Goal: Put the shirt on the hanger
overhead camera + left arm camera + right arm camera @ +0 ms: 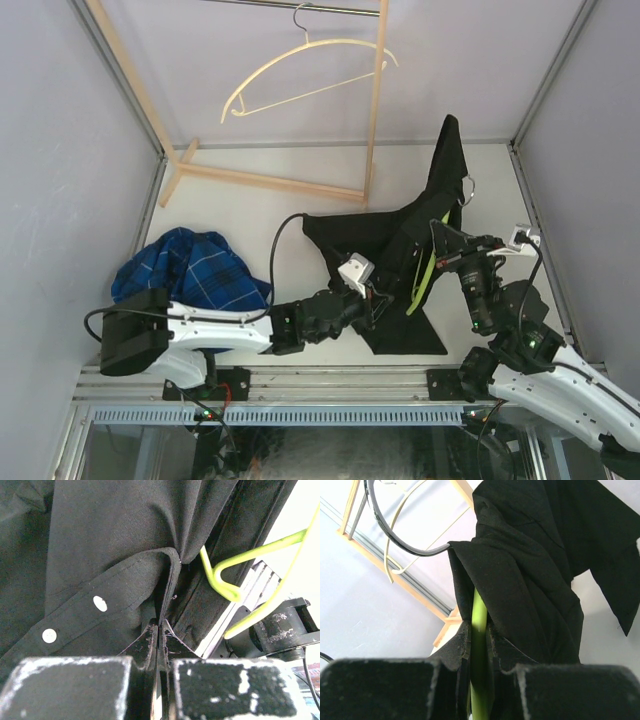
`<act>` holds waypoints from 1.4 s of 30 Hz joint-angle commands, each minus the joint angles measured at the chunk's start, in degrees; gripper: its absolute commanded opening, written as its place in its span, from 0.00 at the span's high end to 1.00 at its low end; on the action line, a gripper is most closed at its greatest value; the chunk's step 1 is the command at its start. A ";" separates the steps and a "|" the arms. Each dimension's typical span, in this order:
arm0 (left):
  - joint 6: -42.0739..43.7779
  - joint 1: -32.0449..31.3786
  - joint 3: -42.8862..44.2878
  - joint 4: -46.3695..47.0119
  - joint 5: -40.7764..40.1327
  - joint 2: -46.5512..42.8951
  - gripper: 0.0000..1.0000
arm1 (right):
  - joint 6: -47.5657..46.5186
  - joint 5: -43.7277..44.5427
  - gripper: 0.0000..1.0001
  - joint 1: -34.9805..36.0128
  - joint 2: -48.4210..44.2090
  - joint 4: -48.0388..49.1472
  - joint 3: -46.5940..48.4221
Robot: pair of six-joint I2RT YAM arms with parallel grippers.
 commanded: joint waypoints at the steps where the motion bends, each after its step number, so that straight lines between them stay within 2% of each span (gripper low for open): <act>1: 0.45 -0.90 2.39 -5.86 1.52 3.42 1.00 | 2.60 2.22 1.00 -1.08 -0.80 11.54 3.21; 5: -0.18 -0.97 3.00 -5.35 4.04 4.83 1.00 | 1.25 2.75 1.00 -1.59 -0.45 11.93 3.23; 10: -0.69 -1.66 1.04 -4.96 4.84 2.17 1.00 | -1.14 3.37 1.00 -3.15 0.04 11.26 3.20; 13: -0.85 -2.34 0.45 -4.95 4.95 1.23 1.00 | 1.29 2.85 1.00 -4.47 0.16 11.48 2.84; 25: -2.60 -4.15 1.43 -4.64 4.89 2.80 1.00 | 11.51 10.18 1.00 -5.70 2.83 11.74 2.77; 31: -3.78 -4.25 3.09 -3.76 6.85 5.92 1.00 | 11.66 9.80 1.00 -5.78 4.64 12.79 2.83; 34: -4.30 -4.34 3.46 -3.76 7.72 5.57 1.00 | 10.59 9.45 1.00 -6.15 5.23 12.05 2.68; 37: -4.65 -4.37 3.20 -3.73 8.53 4.04 1.00 | 9.67 8.29 1.00 -6.74 4.72 15.71 -0.14; 42: -3.96 -4.42 3.31 -4.21 8.30 3.36 0.97 | 15.00 8.38 1.00 -7.48 4.42 15.95 -1.79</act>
